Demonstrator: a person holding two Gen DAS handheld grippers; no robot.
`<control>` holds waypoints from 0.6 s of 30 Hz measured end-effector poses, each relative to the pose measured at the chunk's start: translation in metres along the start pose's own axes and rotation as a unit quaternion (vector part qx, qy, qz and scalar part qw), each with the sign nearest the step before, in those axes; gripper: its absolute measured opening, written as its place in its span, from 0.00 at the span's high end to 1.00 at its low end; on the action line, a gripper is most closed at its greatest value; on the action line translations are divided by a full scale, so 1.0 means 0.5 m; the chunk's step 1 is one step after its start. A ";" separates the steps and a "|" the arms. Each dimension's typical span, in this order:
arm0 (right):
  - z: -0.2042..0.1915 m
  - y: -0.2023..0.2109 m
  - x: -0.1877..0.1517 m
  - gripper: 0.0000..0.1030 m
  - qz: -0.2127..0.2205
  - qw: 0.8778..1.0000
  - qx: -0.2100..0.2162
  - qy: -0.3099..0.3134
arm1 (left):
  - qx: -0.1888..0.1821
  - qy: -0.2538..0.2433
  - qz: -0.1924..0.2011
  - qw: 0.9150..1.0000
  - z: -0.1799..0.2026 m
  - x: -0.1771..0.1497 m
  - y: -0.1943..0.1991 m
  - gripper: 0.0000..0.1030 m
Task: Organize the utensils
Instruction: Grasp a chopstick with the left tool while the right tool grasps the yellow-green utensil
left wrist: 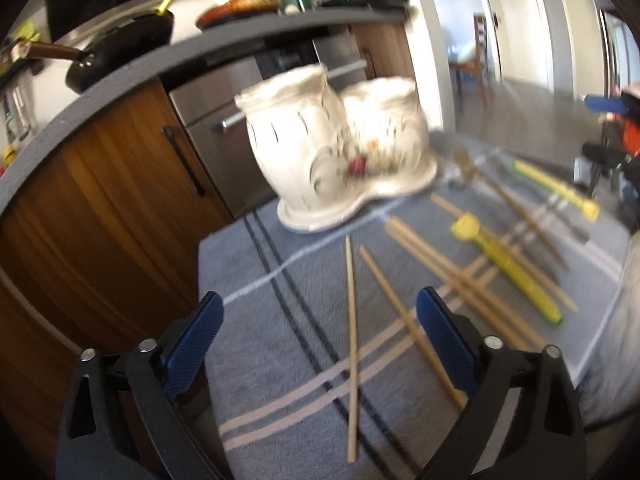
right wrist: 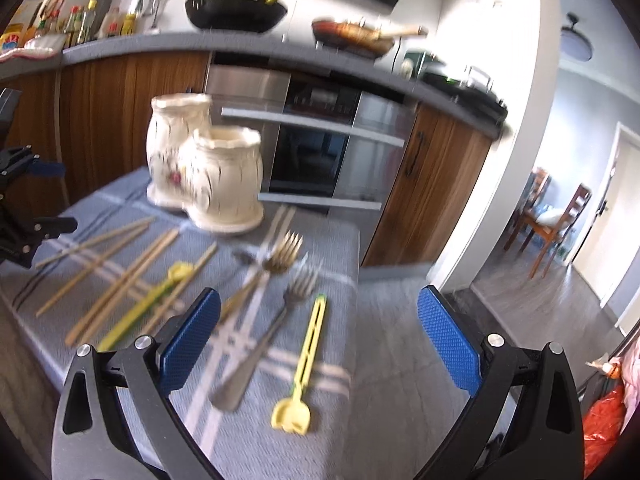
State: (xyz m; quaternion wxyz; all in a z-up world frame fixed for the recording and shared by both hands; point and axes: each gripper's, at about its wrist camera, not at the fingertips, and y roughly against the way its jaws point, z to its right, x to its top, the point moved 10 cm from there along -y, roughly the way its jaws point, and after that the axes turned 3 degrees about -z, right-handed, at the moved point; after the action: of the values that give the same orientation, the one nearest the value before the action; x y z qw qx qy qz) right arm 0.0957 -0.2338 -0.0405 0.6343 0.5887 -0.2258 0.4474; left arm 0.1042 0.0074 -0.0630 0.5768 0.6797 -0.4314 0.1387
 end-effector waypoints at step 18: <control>-0.006 -0.139 -0.099 0.56 -0.180 0.981 0.064 -0.032 | -0.084 0.039 -0.122 0.988 -0.004 -0.076 -0.086 0.64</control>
State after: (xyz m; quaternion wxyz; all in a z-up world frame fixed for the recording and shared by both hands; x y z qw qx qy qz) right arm 0.1284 -0.2391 -0.1192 0.6577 0.6735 -0.1071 0.3199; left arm 0.1145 0.0237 -0.1169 0.6608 0.6705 -0.3324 0.0573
